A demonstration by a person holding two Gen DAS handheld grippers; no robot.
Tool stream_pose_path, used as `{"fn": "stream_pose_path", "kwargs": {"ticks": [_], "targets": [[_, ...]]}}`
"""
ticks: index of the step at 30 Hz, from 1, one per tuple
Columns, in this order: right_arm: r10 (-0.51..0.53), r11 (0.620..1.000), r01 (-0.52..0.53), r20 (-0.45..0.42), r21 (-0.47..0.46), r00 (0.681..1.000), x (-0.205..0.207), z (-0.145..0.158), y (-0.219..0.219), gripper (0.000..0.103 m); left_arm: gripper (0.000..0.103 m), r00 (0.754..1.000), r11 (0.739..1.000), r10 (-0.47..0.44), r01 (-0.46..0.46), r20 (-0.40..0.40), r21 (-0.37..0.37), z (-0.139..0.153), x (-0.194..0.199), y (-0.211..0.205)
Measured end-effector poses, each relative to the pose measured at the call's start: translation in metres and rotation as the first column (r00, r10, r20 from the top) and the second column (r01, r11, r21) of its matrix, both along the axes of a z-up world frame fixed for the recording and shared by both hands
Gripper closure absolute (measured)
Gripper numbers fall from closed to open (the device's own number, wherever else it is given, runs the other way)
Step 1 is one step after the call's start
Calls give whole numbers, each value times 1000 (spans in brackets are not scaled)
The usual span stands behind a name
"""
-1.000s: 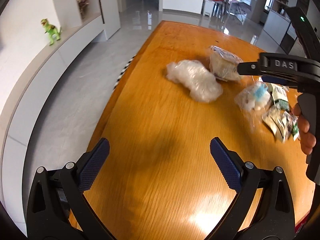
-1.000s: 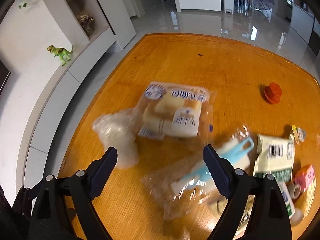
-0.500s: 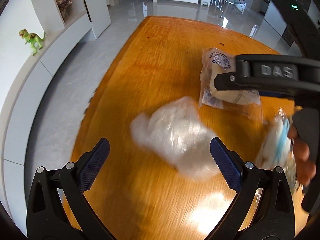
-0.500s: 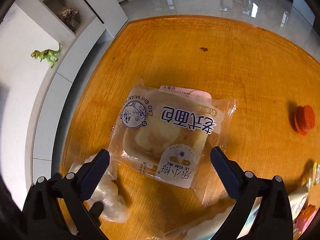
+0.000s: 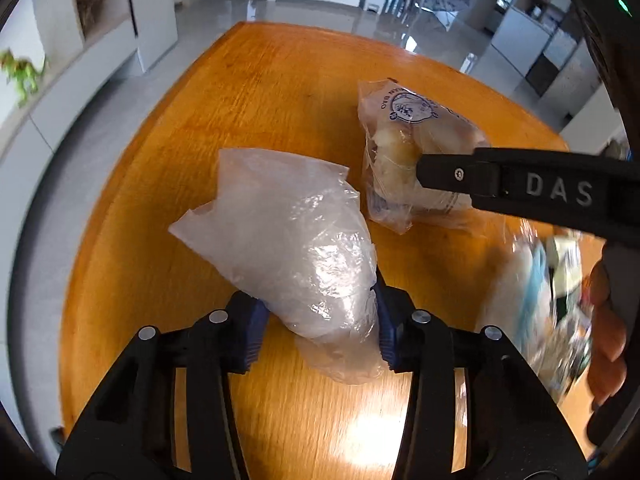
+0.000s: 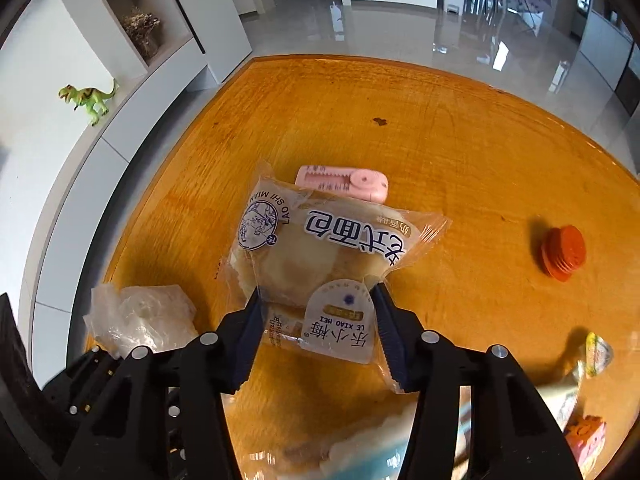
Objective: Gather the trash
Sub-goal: 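Grasp the crumpled clear bag with the left tool while the right tool grasps the bread bun bag, then carry both bags over the black trash bag and open both tools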
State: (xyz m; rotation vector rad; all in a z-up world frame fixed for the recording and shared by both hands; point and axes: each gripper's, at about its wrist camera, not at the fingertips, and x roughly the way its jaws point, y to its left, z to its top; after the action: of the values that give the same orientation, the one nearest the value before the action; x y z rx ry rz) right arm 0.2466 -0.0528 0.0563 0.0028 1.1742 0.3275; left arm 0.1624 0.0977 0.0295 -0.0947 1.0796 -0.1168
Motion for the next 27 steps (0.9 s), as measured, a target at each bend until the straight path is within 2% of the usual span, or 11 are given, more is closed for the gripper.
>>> {"fn": "stream_pose_path", "kwargs": {"ticks": [8,14,20,27], "targets": [[17,997,-21,51,78,999,-51,38,-8,49,59,998,1000,27,-27,52,-5,30,-70,20],[68,990,-75,63,118,996,-102,58,12,49,59,992,997,78,-79,95,11,56,-130,41],[129,980,-139,73,139,989,-161,63,36,49,58,986,992,122,-125,115,22,59,-188,62],[259,952,-270,86,148,962,-241,56,75,49,57,961,967,248,-252,124,21,43,-271,102]]}}
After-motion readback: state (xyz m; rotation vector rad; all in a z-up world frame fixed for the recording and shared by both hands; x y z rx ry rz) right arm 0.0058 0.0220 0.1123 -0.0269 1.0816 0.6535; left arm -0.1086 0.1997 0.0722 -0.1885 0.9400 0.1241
